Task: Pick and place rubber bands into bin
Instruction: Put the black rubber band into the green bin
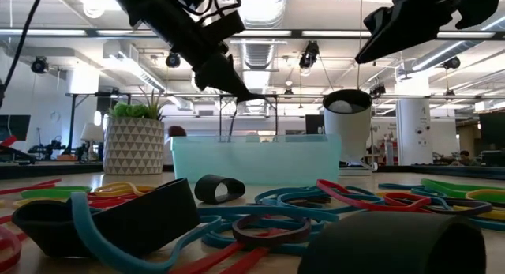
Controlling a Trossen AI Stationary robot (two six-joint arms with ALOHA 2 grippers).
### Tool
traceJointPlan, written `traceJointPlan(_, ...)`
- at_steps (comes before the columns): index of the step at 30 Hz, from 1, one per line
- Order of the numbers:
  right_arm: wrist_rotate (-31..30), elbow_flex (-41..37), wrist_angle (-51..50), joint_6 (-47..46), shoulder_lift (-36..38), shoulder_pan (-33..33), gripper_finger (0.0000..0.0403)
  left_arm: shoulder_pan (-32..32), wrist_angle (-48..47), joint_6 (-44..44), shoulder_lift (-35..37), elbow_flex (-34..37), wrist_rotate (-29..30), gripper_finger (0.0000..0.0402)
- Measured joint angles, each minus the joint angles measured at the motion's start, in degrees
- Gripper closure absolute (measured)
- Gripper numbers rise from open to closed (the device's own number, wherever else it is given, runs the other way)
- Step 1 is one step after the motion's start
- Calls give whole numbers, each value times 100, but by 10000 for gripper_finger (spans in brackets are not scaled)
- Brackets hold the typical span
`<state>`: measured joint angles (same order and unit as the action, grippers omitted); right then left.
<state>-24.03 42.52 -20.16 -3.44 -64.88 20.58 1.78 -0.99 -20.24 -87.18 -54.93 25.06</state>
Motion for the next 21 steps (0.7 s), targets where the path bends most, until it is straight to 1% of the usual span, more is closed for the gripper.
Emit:
traceJointPlan(7,0,-88,112,-12,0,0,344,2,17,-399,-65,14,7,400)
traceJointPlan(11,49,-372,607,-64,0,1,344,16,-55,-416,-112,27,24,400)
traceJointPlan(16,61,-556,611,-198,-7,4,344,58,-93,-416,-118,35,96,400)
traceJointPlan(21,59,-584,619,-243,-7,4,344,63,-107,-416,-120,69,96,400)
